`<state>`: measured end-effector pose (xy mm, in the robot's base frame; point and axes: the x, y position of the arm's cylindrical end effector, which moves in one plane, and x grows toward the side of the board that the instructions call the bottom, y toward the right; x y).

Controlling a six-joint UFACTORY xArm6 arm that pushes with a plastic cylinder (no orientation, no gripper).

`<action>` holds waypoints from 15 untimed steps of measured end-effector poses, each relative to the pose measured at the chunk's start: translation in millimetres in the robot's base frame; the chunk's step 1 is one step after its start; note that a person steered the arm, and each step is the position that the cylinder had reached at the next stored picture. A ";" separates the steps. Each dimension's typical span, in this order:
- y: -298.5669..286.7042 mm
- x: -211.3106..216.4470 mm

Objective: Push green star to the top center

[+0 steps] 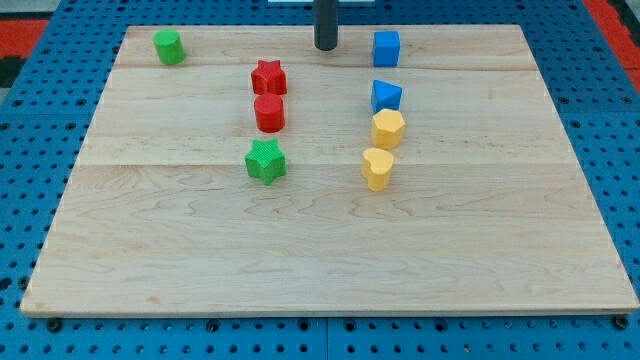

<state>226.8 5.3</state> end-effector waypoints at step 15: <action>-37.2 207.7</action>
<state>434.5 -32.0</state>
